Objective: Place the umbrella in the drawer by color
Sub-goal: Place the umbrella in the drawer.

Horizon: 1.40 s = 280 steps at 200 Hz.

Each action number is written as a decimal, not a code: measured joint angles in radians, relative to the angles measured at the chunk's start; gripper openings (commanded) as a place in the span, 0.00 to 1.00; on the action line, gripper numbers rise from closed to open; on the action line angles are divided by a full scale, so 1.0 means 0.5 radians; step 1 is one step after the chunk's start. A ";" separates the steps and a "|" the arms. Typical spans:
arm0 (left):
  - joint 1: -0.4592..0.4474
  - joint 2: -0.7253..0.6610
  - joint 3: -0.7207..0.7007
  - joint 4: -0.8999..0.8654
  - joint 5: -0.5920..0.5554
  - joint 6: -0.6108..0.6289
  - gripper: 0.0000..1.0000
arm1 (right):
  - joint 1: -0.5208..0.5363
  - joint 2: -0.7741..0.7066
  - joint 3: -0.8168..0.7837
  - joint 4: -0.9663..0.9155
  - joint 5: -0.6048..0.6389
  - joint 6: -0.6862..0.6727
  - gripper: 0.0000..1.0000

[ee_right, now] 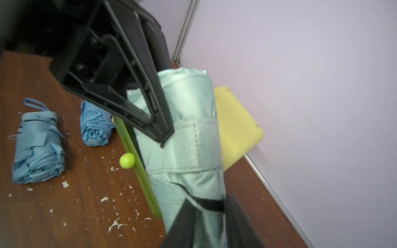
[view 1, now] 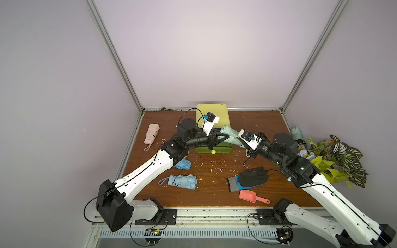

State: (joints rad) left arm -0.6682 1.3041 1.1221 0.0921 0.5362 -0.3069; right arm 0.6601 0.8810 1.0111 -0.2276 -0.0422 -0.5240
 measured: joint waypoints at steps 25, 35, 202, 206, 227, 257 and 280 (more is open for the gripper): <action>0.001 -0.065 -0.007 -0.123 -0.430 0.010 0.00 | 0.008 -0.096 -0.018 0.053 0.027 0.067 0.66; 0.002 -0.117 -0.027 -0.153 -0.598 0.011 0.00 | 0.008 -0.123 -0.018 0.073 0.034 0.098 0.66; 0.004 -0.231 -0.188 -0.432 -0.771 -0.163 0.04 | 0.009 -0.089 -0.153 0.224 0.285 0.748 0.75; 0.004 -0.210 -0.192 -0.430 -0.761 -0.170 0.06 | 0.009 -0.093 -0.153 0.221 0.293 0.768 0.76; 0.004 -0.123 -0.210 -0.388 -0.715 -0.212 0.25 | 0.009 -0.101 -0.131 0.170 0.369 0.868 0.78; 0.004 -0.112 -0.256 -0.227 -0.665 -0.272 0.55 | 0.009 -0.052 -0.019 0.067 0.513 0.973 0.78; 0.004 -0.112 -0.299 -0.121 -0.655 -0.324 0.72 | 0.009 0.009 0.012 0.057 0.631 0.995 0.79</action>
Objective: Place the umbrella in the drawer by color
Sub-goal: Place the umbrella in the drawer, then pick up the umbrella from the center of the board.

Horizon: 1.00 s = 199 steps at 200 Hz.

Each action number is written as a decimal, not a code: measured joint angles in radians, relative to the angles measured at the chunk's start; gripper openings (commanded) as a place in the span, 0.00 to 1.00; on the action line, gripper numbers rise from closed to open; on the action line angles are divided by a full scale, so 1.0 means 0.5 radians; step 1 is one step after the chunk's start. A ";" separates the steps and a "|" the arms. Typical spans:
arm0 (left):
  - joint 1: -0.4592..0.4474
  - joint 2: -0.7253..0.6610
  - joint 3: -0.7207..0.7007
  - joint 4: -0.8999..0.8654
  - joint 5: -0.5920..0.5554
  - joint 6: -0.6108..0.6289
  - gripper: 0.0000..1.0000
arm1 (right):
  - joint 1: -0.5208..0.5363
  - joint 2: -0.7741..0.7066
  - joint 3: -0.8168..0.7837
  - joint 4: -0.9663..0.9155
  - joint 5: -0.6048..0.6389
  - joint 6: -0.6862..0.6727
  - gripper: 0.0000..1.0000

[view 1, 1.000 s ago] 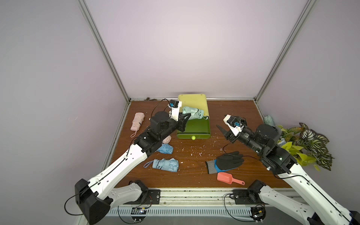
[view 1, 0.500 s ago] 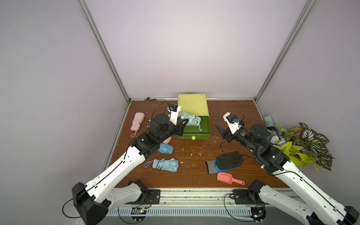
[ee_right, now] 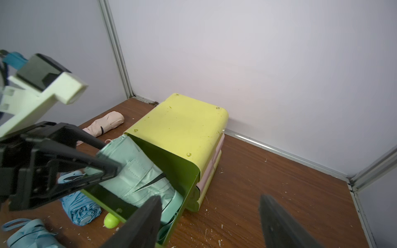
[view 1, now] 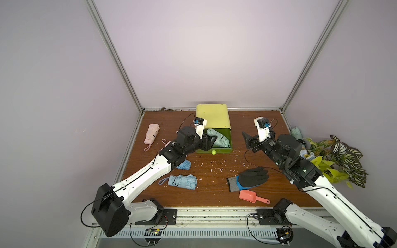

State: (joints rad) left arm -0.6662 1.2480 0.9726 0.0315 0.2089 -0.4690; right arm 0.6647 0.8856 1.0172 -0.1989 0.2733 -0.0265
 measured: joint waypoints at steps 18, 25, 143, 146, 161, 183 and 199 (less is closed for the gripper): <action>0.000 0.000 -0.021 0.029 -0.014 -0.005 0.87 | -0.004 0.066 0.001 -0.008 0.090 0.002 0.79; 0.000 0.000 -0.022 0.034 -0.024 -0.007 0.94 | -0.011 0.094 0.005 -0.016 0.120 0.000 0.79; 0.000 -0.095 0.121 0.014 -0.299 0.048 1.00 | -0.269 0.514 0.360 -0.232 0.449 -0.291 0.91; 0.000 -0.120 0.116 0.008 -0.301 0.048 1.00 | -0.297 0.534 0.365 -0.231 0.456 -0.301 0.91; -0.001 -0.287 0.060 -0.061 -0.288 0.045 1.00 | -0.420 0.643 0.380 -0.230 0.515 -0.334 0.91; -0.001 -0.701 -0.087 -0.224 -0.246 0.042 1.00 | -0.568 0.899 0.420 -0.231 0.617 -0.362 0.90; -0.001 -1.033 -0.170 -0.397 -0.250 0.069 1.00 | -0.671 1.151 0.514 -0.237 0.713 -0.390 0.90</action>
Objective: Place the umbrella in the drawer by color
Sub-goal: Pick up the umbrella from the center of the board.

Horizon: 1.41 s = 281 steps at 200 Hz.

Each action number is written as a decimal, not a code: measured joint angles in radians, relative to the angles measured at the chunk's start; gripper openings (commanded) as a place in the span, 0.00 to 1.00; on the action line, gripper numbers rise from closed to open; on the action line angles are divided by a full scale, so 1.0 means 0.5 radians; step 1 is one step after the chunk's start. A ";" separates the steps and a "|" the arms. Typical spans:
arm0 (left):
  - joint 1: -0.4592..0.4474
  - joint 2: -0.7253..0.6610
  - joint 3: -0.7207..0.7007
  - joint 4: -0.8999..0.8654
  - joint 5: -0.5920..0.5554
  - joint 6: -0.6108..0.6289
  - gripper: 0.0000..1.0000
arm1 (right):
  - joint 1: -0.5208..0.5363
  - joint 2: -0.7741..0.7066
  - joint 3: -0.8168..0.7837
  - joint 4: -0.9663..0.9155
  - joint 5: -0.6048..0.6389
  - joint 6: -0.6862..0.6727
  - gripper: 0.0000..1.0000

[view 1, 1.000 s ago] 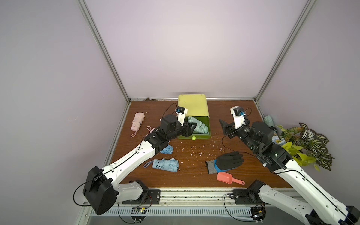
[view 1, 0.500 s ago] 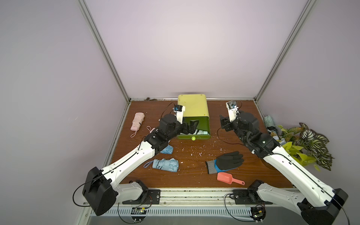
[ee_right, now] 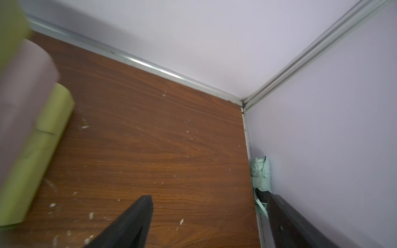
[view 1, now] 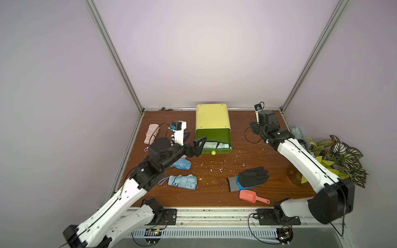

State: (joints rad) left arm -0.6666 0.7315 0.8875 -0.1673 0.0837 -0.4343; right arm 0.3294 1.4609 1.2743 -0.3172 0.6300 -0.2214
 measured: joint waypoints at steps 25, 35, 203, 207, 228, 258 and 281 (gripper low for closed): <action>-0.001 -0.378 -0.073 -0.237 -0.041 0.061 1.00 | -0.190 0.395 0.212 0.033 0.202 -0.095 0.89; 0.000 -0.466 -0.122 -0.281 -0.043 0.090 1.00 | -0.280 0.527 0.275 0.082 0.285 -0.146 0.88; 0.195 -0.436 -0.386 -0.494 0.108 0.191 1.00 | -1.116 2.092 1.849 -0.793 0.455 -0.392 0.80; 0.195 -0.436 -0.386 -0.494 0.108 0.191 1.00 | -1.130 2.089 1.849 -0.805 0.436 -0.392 0.80; 0.195 -0.436 -0.386 -0.494 0.108 0.191 1.00 | -1.209 2.078 1.845 -0.867 0.340 -0.389 0.80; 0.195 -0.431 -0.386 -0.495 0.107 0.191 1.00 | -1.273 2.078 1.841 -0.922 0.265 -0.364 0.78; 0.195 -0.422 -0.386 -0.495 0.101 0.191 1.00 | -1.275 2.079 1.842 -0.941 0.246 -0.349 0.71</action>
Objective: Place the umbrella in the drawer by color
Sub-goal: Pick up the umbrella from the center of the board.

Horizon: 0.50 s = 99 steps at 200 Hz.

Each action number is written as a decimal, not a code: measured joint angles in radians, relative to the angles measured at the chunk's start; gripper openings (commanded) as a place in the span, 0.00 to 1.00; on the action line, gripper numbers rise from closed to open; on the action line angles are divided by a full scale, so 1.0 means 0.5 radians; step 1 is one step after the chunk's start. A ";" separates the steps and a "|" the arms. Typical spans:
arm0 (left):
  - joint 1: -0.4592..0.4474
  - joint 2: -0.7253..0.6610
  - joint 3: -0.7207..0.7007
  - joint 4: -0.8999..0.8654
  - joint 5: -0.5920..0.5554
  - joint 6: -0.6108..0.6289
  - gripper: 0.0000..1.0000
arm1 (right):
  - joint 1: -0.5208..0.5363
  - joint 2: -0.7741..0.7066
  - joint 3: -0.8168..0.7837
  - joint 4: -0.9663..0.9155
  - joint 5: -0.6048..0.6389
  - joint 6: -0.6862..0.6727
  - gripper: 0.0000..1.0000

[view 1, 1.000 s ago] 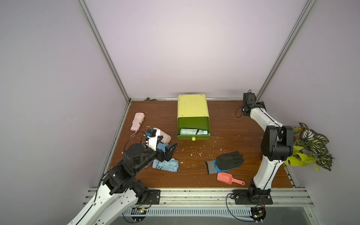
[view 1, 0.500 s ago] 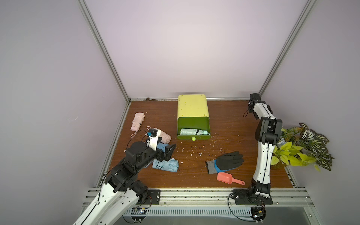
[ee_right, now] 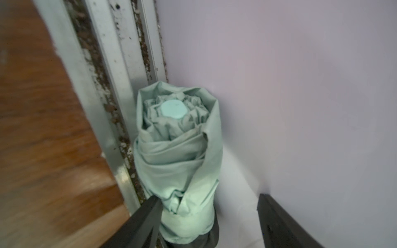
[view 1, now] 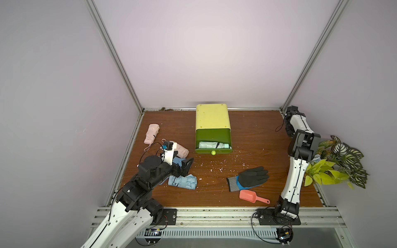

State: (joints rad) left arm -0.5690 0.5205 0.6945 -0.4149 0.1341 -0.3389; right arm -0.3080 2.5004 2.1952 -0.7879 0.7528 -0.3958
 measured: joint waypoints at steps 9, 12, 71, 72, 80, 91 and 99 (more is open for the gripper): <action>0.000 0.005 0.000 0.000 -0.002 0.000 1.00 | -0.005 0.001 0.005 -0.010 -0.018 0.017 0.65; 0.000 0.007 0.000 0.000 -0.004 0.000 1.00 | -0.006 0.004 0.011 -0.019 -0.027 0.016 0.64; 0.002 0.015 -0.001 -0.001 -0.023 -0.001 1.00 | -0.040 0.023 0.082 -0.136 -0.316 0.067 0.00; 0.002 0.014 0.000 -0.001 -0.024 -0.001 1.00 | -0.040 0.023 0.082 -0.137 -0.315 0.066 0.00; 0.002 0.008 -0.001 -0.001 -0.026 -0.001 1.00 | -0.043 0.023 0.083 -0.138 -0.330 0.067 0.00; 0.002 -0.001 -0.001 -0.001 -0.031 -0.001 1.00 | -0.049 0.023 0.086 -0.140 -0.350 0.072 0.00; 0.002 -0.006 -0.001 -0.001 -0.033 -0.001 1.00 | -0.052 0.022 0.087 -0.140 -0.361 0.070 0.00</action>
State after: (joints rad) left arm -0.5678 0.5175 0.6941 -0.4152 0.1177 -0.3393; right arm -0.3340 2.5114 2.2387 -0.8577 0.5724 -0.3607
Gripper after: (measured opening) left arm 0.997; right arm 0.058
